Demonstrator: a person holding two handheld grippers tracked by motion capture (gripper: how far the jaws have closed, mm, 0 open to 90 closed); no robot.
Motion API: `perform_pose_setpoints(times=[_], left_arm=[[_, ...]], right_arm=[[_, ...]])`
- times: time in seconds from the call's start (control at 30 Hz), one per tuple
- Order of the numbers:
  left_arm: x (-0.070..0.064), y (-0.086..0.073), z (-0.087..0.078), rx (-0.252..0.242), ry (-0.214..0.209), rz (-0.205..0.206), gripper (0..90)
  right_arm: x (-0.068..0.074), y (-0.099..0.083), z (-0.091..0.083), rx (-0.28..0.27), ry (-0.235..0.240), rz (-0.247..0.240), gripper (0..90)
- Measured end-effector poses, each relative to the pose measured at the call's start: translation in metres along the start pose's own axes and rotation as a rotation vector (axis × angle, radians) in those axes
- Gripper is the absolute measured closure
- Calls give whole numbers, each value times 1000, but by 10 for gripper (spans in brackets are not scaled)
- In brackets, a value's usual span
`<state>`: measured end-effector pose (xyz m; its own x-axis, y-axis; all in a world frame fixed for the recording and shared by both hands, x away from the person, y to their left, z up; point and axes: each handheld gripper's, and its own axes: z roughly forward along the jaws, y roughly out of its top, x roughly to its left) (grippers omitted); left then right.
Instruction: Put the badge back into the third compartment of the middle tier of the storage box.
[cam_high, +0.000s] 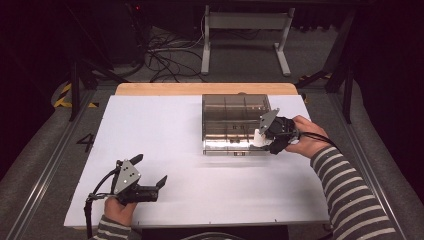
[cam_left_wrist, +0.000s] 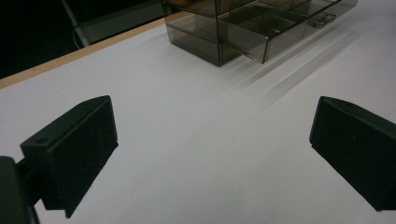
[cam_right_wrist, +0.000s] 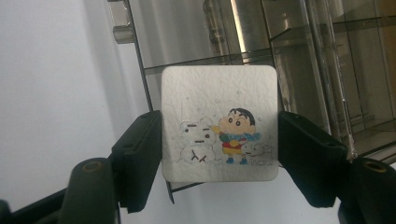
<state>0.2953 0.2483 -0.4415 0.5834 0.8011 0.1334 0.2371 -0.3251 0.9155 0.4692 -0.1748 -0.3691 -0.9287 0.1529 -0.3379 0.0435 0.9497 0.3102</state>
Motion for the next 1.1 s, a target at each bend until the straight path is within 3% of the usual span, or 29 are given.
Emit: perform_pose_setpoints(times=[1.1], left_arm=[[0, 0, 0, -3, -2, -4, 16]], right_arm=[[-5, 5, 8, 37, 25, 3, 335]])
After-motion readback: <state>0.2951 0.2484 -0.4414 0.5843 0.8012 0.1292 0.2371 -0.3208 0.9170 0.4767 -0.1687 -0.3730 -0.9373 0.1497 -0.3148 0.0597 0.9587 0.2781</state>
